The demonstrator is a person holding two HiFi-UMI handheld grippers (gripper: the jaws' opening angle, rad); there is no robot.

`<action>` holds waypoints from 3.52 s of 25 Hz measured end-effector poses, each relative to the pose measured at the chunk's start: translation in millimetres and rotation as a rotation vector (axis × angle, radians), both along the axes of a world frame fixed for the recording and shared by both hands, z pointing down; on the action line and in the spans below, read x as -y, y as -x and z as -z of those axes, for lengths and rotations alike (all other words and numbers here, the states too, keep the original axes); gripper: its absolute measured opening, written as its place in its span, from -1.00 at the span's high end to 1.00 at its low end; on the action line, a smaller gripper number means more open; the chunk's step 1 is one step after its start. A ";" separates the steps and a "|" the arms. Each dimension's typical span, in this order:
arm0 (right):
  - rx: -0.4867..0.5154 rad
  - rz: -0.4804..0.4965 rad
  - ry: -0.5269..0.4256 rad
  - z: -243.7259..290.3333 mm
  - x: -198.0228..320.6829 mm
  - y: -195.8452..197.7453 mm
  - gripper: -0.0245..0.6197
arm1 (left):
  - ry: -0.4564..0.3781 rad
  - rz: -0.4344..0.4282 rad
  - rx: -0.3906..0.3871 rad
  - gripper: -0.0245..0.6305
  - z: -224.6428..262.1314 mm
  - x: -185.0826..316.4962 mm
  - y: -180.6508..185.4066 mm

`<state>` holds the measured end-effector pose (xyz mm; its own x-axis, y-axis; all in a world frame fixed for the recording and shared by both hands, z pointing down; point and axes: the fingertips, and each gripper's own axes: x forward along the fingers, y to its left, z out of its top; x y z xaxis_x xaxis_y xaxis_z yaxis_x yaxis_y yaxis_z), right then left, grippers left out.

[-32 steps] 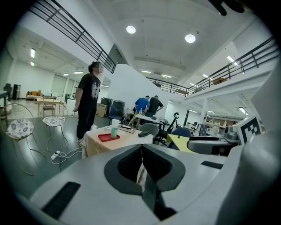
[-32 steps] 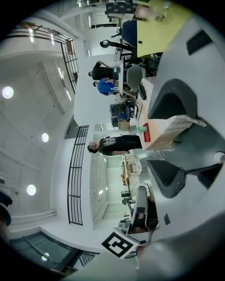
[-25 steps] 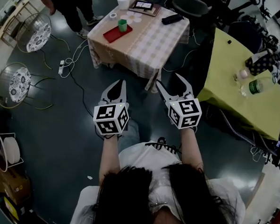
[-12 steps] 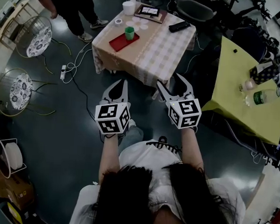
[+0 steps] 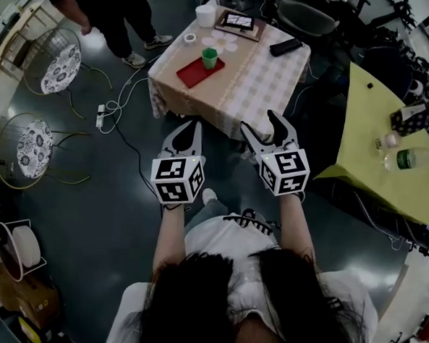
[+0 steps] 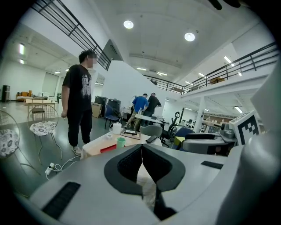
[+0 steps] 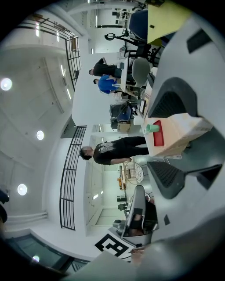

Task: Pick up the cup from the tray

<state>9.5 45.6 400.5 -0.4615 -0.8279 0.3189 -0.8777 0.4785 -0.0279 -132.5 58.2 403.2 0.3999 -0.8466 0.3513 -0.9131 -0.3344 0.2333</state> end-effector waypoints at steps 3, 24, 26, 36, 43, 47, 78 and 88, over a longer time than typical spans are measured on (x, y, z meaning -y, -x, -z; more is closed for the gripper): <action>-0.009 -0.008 -0.009 -0.9 9.1 8.9 0.00 | -0.005 -0.001 -0.018 0.90 0.2 7.6 6.6; 0.007 0.001 0.007 -9.6 47.8 29.5 -0.06 | 0.013 -0.023 -0.027 0.90 -9.1 44.3 22.7; 0.014 0.003 0.002 -10.2 55.1 30.2 -0.06 | 0.007 -0.030 -0.023 0.90 -10.1 50.5 21.3; -0.002 0.036 0.025 -19.2 97.3 35.2 -0.09 | 0.029 0.024 -0.004 0.90 -17.8 91.5 28.9; -0.006 0.048 0.041 -26.1 132.5 35.7 -0.11 | 0.062 0.041 -0.024 0.90 -30.4 123.9 29.2; -0.003 0.053 0.054 -31.5 155.1 32.9 -0.11 | 0.083 0.042 -0.003 0.90 -39.4 142.9 27.6; -0.001 0.281 0.118 -58.6 280.1 31.7 -0.17 | 0.165 0.239 -0.032 0.90 -53.2 270.6 22.4; -0.049 0.310 0.160 -87.8 300.2 69.1 -0.27 | 0.208 0.195 -0.003 0.90 -70.6 302.7 37.4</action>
<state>-59.5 -254.7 488.2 -0.6639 -0.5886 0.4612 -0.6934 0.7156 -0.0849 -169.9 -244.4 473.8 0.2376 -0.8174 0.5247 -0.9548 -0.0971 0.2811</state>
